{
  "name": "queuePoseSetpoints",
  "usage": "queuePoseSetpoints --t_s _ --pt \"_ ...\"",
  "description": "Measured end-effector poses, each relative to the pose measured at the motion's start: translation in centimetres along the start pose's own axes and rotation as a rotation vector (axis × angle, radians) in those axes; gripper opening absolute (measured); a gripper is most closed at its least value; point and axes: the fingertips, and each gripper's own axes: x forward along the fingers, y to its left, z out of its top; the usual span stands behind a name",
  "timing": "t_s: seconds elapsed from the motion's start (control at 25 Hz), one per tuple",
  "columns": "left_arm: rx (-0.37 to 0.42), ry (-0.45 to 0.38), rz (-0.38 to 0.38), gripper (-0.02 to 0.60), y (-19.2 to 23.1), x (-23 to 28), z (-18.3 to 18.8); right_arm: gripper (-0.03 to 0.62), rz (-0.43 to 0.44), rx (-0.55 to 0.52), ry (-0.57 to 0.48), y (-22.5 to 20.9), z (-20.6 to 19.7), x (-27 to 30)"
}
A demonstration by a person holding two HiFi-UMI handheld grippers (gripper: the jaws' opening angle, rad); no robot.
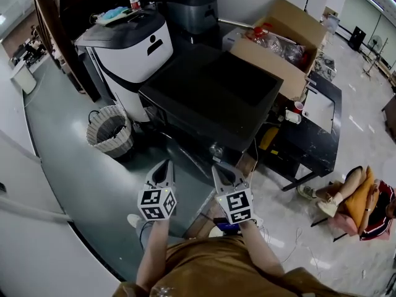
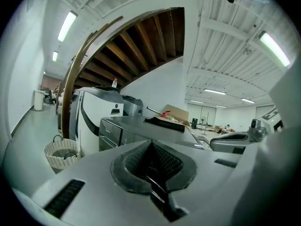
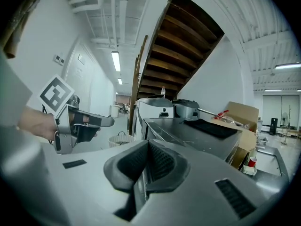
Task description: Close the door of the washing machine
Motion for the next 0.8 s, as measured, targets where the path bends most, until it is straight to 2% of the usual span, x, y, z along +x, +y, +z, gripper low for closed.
queuePoseSetpoints --t_s 0.56,0.8 --pt "-0.011 0.016 0.018 0.026 0.7 0.0 -0.7 0.012 0.000 0.016 0.034 -0.4 -1.9 0.2" --pt "-0.013 0.042 0.027 0.026 0.9 0.5 -1.3 0.012 -0.003 0.031 0.030 -0.8 -1.5 0.1"
